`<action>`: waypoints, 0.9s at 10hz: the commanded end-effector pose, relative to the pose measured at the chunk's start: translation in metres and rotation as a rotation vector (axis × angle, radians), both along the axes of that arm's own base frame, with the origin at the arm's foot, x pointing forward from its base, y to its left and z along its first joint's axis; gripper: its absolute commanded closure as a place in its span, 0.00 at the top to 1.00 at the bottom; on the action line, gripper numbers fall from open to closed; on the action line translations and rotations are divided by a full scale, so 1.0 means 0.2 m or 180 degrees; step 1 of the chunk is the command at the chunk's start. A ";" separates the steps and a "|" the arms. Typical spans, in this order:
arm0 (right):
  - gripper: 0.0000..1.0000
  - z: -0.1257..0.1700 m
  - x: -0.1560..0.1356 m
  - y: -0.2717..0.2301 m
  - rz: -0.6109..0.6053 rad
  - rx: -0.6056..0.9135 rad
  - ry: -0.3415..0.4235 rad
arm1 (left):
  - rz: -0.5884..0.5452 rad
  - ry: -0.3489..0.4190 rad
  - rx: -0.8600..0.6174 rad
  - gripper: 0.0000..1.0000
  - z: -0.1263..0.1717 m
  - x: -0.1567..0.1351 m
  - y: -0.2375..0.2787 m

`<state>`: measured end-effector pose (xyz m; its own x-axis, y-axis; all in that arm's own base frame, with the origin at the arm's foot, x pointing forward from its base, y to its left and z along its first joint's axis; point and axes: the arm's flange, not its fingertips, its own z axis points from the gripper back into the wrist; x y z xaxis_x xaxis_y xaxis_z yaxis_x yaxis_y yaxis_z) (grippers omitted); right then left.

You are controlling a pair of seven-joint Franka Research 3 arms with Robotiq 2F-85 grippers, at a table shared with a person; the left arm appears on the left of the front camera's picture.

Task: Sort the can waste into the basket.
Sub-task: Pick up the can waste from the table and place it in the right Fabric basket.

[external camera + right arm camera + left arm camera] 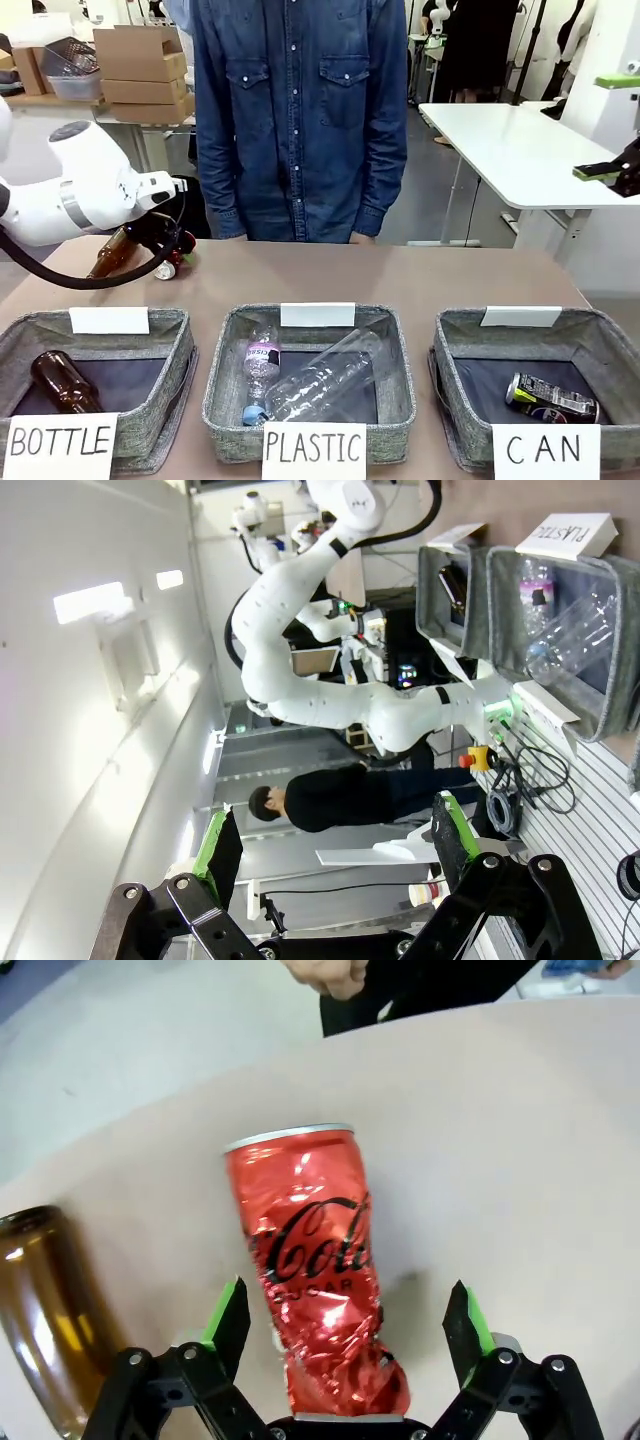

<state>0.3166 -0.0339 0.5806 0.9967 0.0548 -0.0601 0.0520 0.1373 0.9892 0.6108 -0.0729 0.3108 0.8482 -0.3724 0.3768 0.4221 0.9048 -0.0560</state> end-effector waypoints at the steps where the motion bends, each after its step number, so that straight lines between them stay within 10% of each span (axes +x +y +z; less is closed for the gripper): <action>1: 1.00 0.00 0.00 -0.02 0.0040 -0.0004 -0.0059 | 0.0024 0.0055 0.0079 1.00 -0.01 0.05 -0.01; 4: 1.00 0.00 0.00 -0.02 0.0040 -0.0004 -0.0059 | 0.0110 0.0034 0.0205 0.05 -0.03 0.05 -0.01; 9: 1.00 0.00 0.00 -0.02 0.0040 -0.0004 -0.0059 | -0.0045 0.0023 0.0184 0.00 0.04 -0.11 -0.03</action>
<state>0.3166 -0.0338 0.5806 0.9967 0.0550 -0.0600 0.0519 0.1374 0.9892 0.6075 -0.0812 0.3103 0.8499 -0.3964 0.3472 0.4222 0.9065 0.0015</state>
